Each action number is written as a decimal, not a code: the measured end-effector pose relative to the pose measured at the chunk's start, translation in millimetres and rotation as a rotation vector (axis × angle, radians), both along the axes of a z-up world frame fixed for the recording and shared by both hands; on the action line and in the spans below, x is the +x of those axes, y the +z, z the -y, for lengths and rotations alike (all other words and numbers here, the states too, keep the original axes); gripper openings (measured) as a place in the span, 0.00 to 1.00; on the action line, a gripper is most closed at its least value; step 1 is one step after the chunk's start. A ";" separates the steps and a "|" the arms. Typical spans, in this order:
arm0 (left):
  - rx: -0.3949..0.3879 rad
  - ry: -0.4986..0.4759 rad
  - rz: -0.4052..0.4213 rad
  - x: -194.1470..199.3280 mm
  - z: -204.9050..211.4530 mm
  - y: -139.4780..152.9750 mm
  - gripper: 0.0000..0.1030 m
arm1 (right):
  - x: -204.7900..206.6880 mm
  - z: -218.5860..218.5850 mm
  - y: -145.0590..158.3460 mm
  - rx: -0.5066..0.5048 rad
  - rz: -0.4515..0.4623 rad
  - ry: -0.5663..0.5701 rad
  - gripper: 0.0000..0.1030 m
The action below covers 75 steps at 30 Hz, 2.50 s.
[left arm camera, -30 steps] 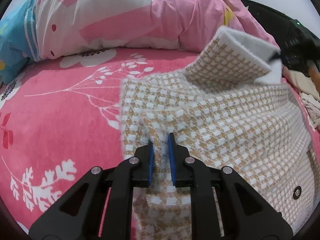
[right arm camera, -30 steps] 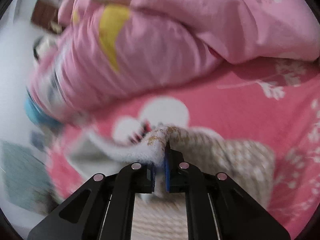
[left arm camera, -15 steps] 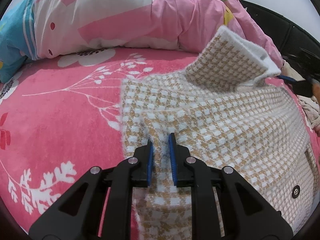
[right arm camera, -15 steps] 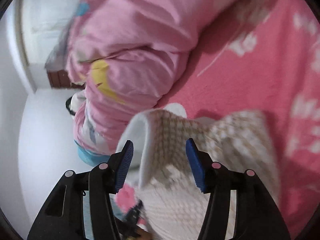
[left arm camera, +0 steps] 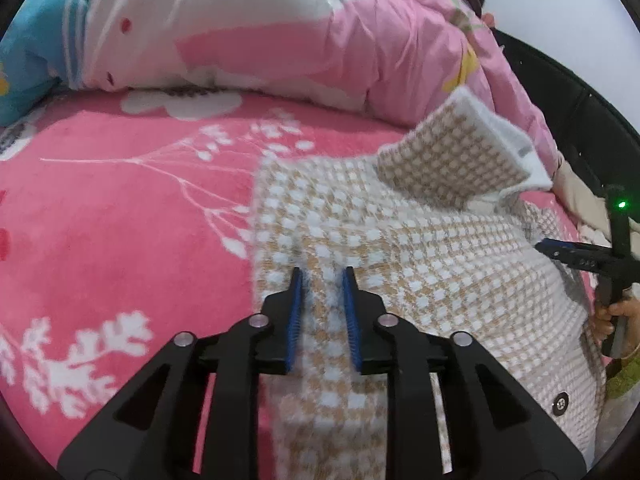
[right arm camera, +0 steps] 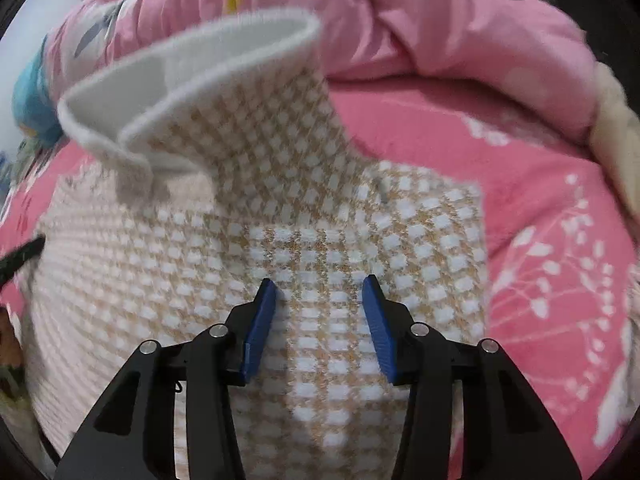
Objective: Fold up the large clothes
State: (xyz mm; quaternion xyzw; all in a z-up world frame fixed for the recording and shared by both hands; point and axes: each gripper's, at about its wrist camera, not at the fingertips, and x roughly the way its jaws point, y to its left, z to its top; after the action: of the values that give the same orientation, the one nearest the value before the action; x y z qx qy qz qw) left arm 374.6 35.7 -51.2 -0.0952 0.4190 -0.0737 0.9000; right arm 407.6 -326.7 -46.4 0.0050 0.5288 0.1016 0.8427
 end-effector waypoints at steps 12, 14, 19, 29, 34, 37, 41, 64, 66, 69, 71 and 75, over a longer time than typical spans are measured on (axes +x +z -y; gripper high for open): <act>0.168 -0.135 -0.097 10.0 61.6 -18.1 0.37 | -66.2 -63.5 -13.7 0.088 0.015 0.157 0.46; 0.160 -0.128 -0.064 2.4 57.8 -9.4 0.37 | -76.5 -47.6 3.9 0.122 -0.002 0.122 0.46; 0.178 -0.112 -0.021 -9.6 51.9 5.9 0.44 | -101.7 4.8 1.1 0.032 0.058 -0.029 0.54; 0.217 -0.071 -0.017 -53.6 42.5 29.7 0.57 | -161.5 6.3 48.9 0.064 0.096 -0.062 0.71; 0.227 -0.037 -0.031 -112.3 31.0 40.7 0.74 | -218.9 3.8 54.7 0.094 0.091 -0.078 0.80; 0.229 -0.031 -0.059 -141.3 32.5 29.4 0.81 | -254.1 -3.3 44.8 0.052 0.094 -0.100 0.83; 0.249 -0.031 -0.106 -170.1 48.4 4.7 0.82 | -295.3 -22.3 30.1 -0.005 0.098 -0.105 0.86; 0.184 0.038 -0.155 -196.7 41.2 -42.5 0.94 | -294.6 -32.8 -22.2 -0.085 0.007 -0.148 0.94; 0.185 0.033 -0.156 -198.5 40.4 -42.5 0.94 | -294.2 -32.4 -22.6 -0.085 -0.001 -0.148 0.94; 0.177 0.027 -0.160 -190.6 42.4 -44.9 0.94 | -294.8 -32.0 -23.6 -0.079 -0.013 -0.152 0.94; 0.170 0.025 -0.161 -187.3 39.5 -44.7 0.94 | -294.6 -31.0 -24.7 -0.074 -0.023 -0.156 0.94; 0.171 0.025 -0.156 -186.0 38.5 -44.8 0.94 | -292.7 -29.7 -25.9 -0.076 -0.037 -0.164 0.94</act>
State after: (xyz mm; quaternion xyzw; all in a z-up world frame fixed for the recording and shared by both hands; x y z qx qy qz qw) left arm 188.6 -2.8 -96.0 -0.0288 0.4911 -0.0189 0.8704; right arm 115.0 -297.0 -72.2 0.0179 0.5454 0.0121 0.8379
